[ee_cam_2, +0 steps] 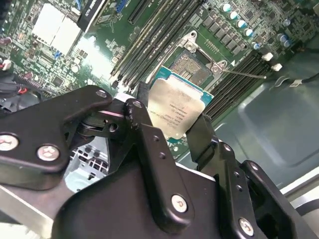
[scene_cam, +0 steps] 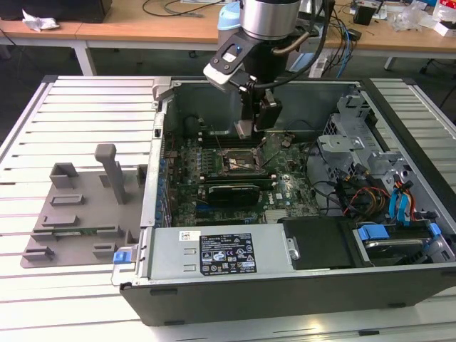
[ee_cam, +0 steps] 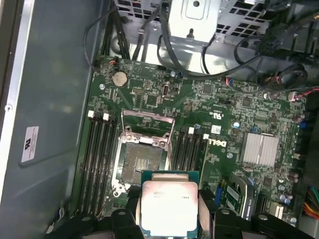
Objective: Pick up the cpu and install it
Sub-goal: 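Place the cpu into insertion slot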
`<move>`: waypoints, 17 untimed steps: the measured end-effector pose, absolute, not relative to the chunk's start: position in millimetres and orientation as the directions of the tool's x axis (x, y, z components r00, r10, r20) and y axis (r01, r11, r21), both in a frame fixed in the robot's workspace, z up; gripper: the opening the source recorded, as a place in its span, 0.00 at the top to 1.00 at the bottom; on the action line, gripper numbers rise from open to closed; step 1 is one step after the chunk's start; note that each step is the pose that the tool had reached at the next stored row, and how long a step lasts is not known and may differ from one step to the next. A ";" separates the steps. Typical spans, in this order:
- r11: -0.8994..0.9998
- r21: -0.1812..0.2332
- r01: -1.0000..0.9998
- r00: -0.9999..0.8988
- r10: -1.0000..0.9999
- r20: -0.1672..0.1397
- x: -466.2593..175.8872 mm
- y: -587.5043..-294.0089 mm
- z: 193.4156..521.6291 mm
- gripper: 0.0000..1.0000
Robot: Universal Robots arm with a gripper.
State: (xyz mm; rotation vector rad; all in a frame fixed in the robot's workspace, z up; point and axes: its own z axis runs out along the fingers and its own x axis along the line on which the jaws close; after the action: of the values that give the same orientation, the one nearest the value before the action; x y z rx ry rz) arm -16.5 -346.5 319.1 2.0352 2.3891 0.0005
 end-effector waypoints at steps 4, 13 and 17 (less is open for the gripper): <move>0.112 0.002 0.994 -0.112 0.994 -0.003 -16.5 -346.5 319.0 0.45; 0.010 0.002 1.000 -0.010 1.000 -0.005 -16.5 -346.5 319.0 0.45; -0.035 0.002 0.999 0.035 0.999 -0.005 -16.5 -346.5 318.9 0.45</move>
State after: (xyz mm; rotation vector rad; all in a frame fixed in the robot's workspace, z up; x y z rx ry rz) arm -16.5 -346.5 318.9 2.2565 2.1782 -0.0038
